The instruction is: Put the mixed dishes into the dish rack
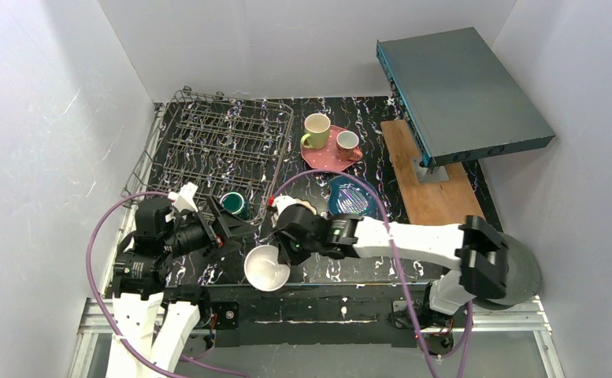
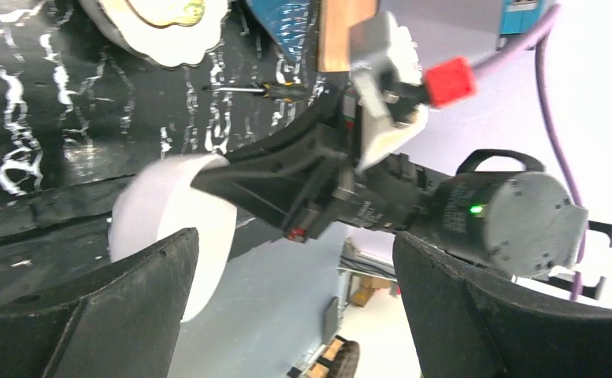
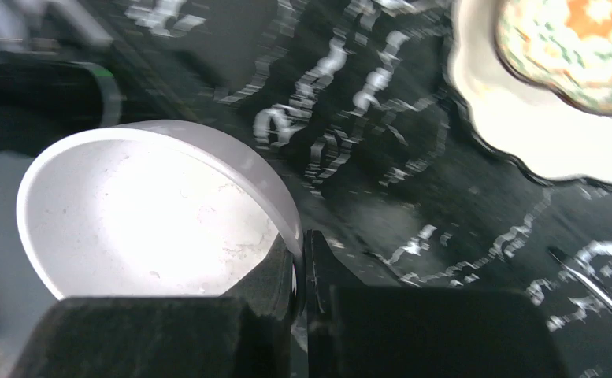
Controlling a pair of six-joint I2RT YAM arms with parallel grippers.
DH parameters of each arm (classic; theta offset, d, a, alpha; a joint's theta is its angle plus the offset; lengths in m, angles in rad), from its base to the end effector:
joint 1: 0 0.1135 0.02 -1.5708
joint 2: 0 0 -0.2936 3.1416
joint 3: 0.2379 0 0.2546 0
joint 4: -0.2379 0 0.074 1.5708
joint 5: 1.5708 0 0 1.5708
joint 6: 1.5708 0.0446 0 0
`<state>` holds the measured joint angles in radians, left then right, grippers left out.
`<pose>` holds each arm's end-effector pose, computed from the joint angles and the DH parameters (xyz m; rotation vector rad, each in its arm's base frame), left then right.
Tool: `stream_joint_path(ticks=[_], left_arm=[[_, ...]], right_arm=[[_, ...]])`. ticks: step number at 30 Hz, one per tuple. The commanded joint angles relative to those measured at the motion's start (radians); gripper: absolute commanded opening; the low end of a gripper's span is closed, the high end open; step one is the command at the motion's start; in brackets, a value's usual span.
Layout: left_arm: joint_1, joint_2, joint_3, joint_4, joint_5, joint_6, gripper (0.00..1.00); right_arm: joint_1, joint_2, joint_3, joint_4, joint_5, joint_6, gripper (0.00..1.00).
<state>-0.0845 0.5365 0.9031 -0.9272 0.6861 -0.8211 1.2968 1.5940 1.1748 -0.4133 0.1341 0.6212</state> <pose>0.0664 -0.0340 0.3506 -0.3882 2.2175 -1.2436 0.1023 0.3419 0.2737 -0.7744 2.4024 0.7018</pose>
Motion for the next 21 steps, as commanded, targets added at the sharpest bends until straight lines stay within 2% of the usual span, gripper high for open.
stream_joint_path(ticks=[1,3,5,7,12,16,19,21], left_arm=[[0.001,0.007,0.007,0.146,0.128,-0.098,0.93],[0.000,0.017,0.013,0.160,0.142,-0.102,0.94],[0.000,0.019,0.005,0.174,0.154,-0.109,0.95],[0.000,0.016,-0.009,0.181,0.165,-0.115,0.96],[0.000,0.010,-0.039,0.220,0.195,-0.136,0.98],[0.000,0.013,-0.047,0.225,0.204,-0.138,0.98],[0.000,0.005,-0.053,0.226,0.193,-0.144,0.95],[0.000,-0.003,-0.053,0.227,0.182,-0.145,0.88]], right_arm=[[-0.104,-0.165,-0.076,0.256,-0.238,-0.006,0.01],[-0.200,-0.211,-0.148,0.378,-0.410,0.056,0.01],[-0.285,-0.248,-0.232,0.571,-0.564,0.138,0.01],[-0.335,-0.259,-0.266,0.697,-0.644,0.193,0.01],[-0.353,-0.210,-0.206,0.719,-0.715,0.222,0.01],[-0.353,-0.173,-0.191,0.797,-0.745,0.269,0.01],[-0.352,-0.147,-0.174,0.804,-0.754,0.279,0.01],[-0.352,-0.134,-0.172,0.810,-0.752,0.282,0.01]])
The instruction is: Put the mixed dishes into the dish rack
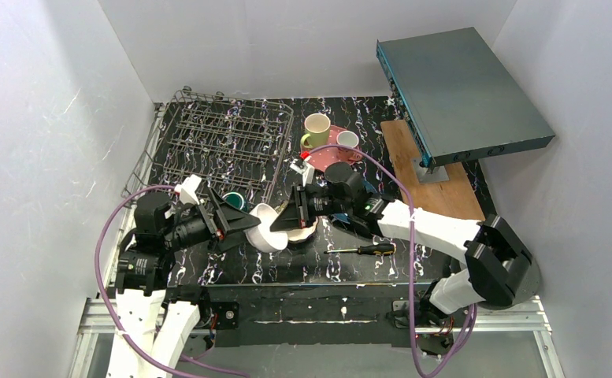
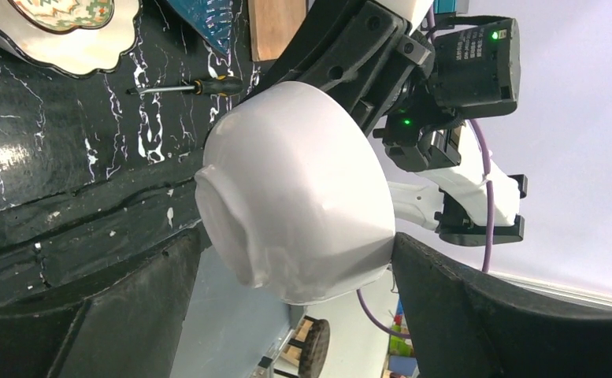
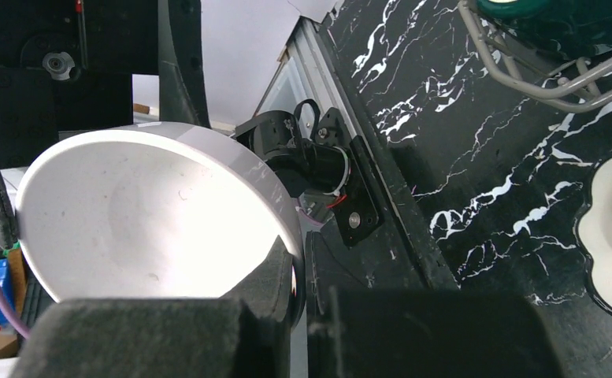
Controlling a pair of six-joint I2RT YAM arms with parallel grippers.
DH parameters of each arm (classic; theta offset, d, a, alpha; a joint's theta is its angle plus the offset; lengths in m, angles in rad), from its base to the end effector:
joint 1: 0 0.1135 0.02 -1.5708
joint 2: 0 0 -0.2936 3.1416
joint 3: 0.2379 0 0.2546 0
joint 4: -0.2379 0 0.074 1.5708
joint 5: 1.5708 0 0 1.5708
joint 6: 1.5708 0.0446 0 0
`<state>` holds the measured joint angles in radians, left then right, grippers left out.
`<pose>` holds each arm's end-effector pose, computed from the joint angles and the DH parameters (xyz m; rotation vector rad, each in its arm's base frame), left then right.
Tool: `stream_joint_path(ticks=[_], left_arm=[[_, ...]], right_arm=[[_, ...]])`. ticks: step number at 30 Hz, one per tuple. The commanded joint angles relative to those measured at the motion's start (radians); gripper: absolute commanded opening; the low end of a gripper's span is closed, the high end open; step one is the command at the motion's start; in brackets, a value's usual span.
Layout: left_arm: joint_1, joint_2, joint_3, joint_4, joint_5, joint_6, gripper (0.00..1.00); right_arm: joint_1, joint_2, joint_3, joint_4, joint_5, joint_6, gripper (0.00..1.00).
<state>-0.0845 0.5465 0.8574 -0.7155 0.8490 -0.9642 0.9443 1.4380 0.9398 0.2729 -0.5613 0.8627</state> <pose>0.0784 -0.0402 0.3582 -0.3212 2.1235 -1.4849 0.1778 0.2862 0.3140 -0.5676 2.0789 1.6891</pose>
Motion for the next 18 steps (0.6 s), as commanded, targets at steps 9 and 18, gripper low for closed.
stream_joint_path(ticks=[9,18], left_arm=[[0.000,-0.012,-0.020,0.019,0.010,-0.014,0.74],[0.000,-0.022,-0.025,0.018,-0.021,-0.021,0.63]], right_arm=[[0.007,0.045,0.087,0.057,0.022,-0.010,0.01],[0.032,0.056,0.120,-0.011,0.076,-0.071,0.01]])
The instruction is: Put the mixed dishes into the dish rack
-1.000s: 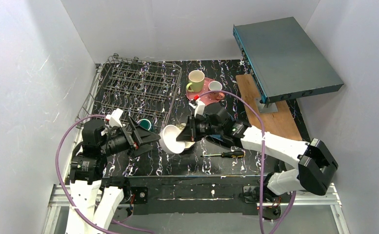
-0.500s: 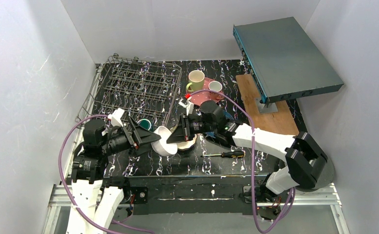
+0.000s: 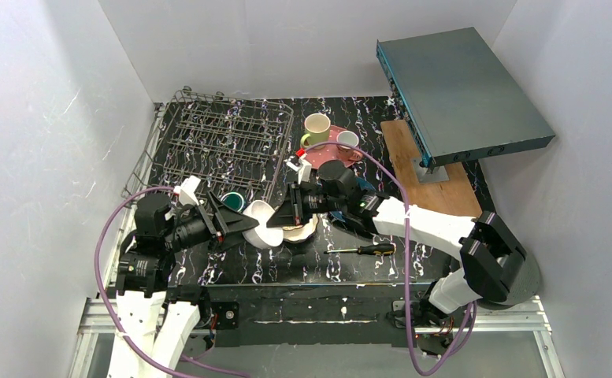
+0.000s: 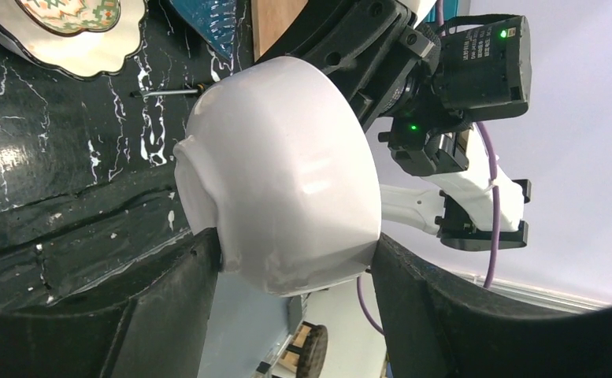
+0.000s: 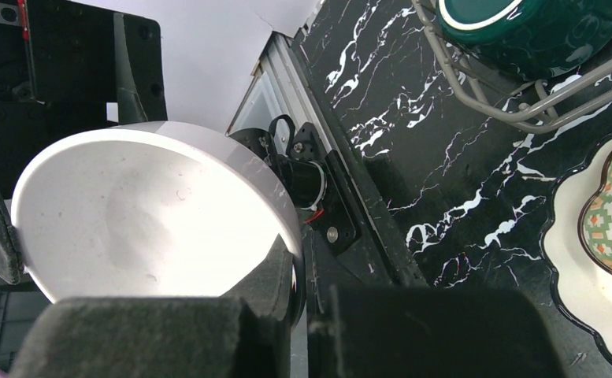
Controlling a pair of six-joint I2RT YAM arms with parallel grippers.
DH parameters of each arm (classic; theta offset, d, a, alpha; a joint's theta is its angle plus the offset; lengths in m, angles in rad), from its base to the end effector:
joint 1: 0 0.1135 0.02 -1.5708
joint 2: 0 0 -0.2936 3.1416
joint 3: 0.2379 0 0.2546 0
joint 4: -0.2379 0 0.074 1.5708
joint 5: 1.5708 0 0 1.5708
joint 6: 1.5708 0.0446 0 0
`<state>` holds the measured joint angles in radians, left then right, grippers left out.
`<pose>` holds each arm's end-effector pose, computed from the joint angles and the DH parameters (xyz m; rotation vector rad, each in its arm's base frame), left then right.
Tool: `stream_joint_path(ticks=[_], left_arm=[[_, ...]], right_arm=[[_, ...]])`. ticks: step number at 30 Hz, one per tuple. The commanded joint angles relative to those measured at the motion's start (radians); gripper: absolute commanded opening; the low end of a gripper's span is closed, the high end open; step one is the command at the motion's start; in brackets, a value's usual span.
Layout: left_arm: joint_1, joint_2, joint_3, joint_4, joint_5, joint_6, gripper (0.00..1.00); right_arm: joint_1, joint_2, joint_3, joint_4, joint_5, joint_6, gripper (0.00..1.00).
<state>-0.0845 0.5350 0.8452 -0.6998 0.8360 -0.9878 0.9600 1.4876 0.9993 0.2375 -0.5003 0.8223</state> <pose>0.0778 -0.0398 0.3564 -0.3456 2.1115 -1.4853 0.1843 0.3005 0.3149 -0.5640 2.0816 1.6167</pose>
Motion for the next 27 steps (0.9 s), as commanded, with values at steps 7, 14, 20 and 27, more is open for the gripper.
stream_joint_path(ticks=[7,14,20,27], left_arm=[[0.000,-0.014,0.002,-0.044,-0.064,0.057,0.26],[0.000,0.012,0.057,-0.182,-0.140,0.174,0.00],[0.000,0.003,0.068,-0.190,-0.162,0.176,0.00],[0.000,-0.010,0.078,-0.188,-0.173,0.155,0.00]], right_arm=[[0.035,0.007,0.069,-0.002,0.038,-0.054,0.01],[0.043,0.016,0.075,-0.043,0.062,-0.076,0.11],[0.043,0.023,0.082,-0.045,0.062,-0.082,0.22],[0.045,0.028,0.092,-0.052,0.060,-0.089,0.43]])
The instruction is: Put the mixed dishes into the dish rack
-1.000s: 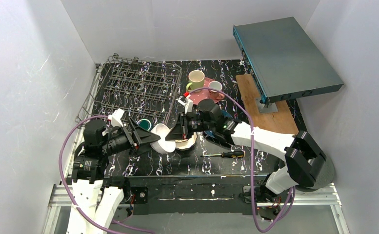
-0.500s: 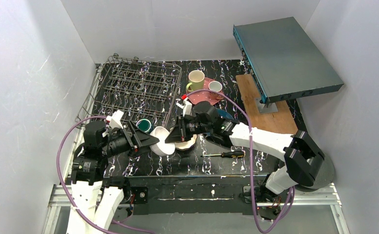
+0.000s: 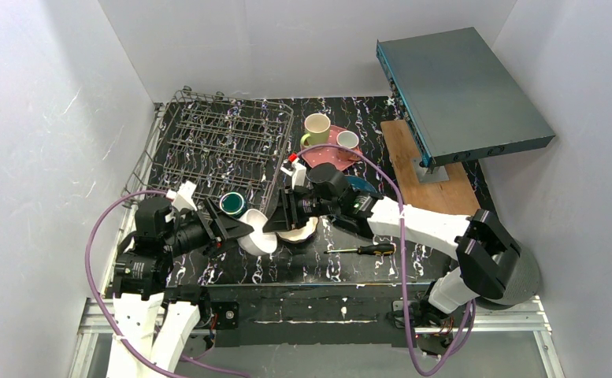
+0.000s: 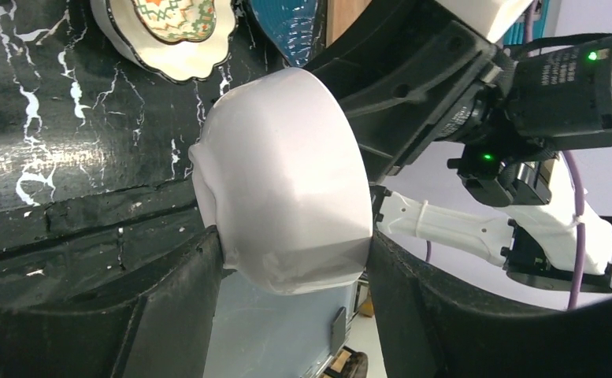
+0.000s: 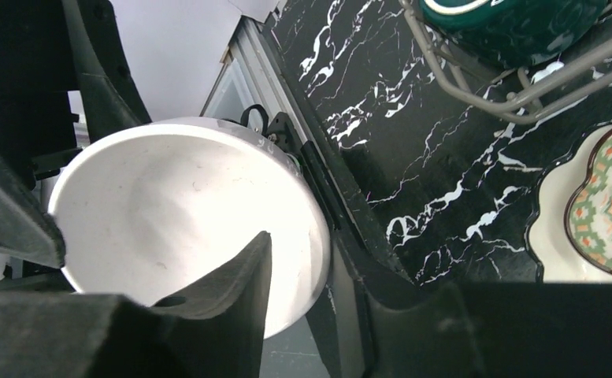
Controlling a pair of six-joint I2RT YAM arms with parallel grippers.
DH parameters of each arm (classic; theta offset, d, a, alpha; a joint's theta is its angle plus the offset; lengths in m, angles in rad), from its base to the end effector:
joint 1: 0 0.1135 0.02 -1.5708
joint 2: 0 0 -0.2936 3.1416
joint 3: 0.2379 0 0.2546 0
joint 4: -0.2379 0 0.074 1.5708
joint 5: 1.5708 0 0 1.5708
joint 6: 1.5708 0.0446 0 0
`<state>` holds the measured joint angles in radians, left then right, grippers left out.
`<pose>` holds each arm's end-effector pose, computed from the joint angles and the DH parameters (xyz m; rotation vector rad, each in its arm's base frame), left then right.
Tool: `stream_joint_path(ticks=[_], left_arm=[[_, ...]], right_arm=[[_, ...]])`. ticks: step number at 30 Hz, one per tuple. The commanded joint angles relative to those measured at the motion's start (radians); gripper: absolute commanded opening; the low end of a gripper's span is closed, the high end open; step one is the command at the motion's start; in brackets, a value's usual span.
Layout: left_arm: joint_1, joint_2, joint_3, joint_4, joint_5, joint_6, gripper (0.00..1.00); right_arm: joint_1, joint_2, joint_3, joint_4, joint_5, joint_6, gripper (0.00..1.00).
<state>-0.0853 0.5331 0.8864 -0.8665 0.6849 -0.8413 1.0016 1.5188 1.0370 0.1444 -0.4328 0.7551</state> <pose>0.0704 -0.0343 0.3513 -0.3796 2.1772 -1.2550 0.1782 0.3132 0.3073 -0.6099 2.1381 1.5071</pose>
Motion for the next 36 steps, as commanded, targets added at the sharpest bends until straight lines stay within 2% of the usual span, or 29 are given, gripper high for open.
stream_joint_path(ticks=[1,6,10,17,28,36], left_arm=[[0.001,-0.010,0.036,-0.020,-0.024,0.004,0.00],[0.001,0.003,0.060,-0.044,-0.054,0.017,0.00],[0.001,0.053,0.148,-0.163,-0.173,0.114,0.00],[0.001,0.217,0.348,-0.299,-0.427,0.295,0.00],[0.000,0.666,0.598,-0.215,-0.799,0.492,0.00],[0.001,0.994,0.733,-0.191,-0.981,0.578,0.00]], right_arm=[[0.003,-0.002,0.055,0.040,-0.008,-0.023,0.46],[0.002,-0.032,0.060,-0.044,0.085,-0.051,0.73],[-0.029,-0.076,0.024,-0.084,0.138,-0.073,0.93],[-0.159,-0.201,-0.064,-0.143,0.187,-0.114,0.94],[-0.184,-0.268,-0.070,-0.228,0.208,-0.162,0.94],[-0.191,-0.286,-0.085,-0.250,0.232,-0.193,0.94]])
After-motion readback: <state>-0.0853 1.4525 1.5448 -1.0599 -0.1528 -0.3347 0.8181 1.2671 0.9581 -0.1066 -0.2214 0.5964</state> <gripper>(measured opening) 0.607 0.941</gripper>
